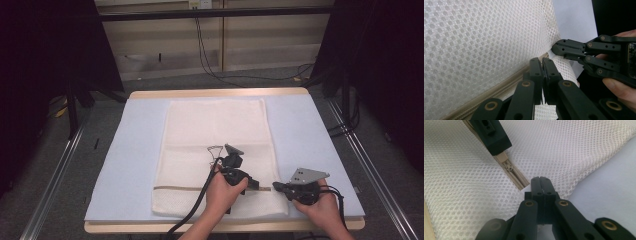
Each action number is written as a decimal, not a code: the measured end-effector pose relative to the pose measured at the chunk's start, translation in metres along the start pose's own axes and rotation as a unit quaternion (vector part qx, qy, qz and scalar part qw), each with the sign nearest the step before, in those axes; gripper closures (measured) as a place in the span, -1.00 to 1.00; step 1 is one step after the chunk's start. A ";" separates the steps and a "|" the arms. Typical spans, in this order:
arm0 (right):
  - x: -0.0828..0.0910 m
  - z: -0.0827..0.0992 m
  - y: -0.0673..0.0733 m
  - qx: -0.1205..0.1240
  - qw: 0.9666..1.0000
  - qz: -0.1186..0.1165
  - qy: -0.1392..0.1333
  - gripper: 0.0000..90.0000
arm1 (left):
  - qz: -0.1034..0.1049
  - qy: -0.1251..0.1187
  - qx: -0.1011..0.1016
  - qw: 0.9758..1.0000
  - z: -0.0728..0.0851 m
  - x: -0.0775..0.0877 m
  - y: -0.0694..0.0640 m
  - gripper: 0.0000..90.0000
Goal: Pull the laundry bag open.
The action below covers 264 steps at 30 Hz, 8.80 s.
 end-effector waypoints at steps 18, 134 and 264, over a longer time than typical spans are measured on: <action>0.000 0.000 0.000 0.009 1.000 -0.001 0.000 1.00 | 0.005 -0.006 0.008 1.000 0.002 0.014 0.010 0.95; 0.000 -0.001 0.001 0.009 1.000 0.005 0.000 1.00 | 0.010 -0.023 0.025 0.999 0.017 0.086 0.062 0.95; 0.000 -0.001 0.001 0.003 1.000 0.003 0.003 1.00 | -0.017 -0.067 0.066 0.995 0.044 0.182 0.132 0.95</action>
Point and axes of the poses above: each handheld gripper's, and its own axes: x roughly backward along the jaws, z roughly out of its underside, y roughly to its left, the point moved 8 cm from there along -x, roughly forward along the jaws
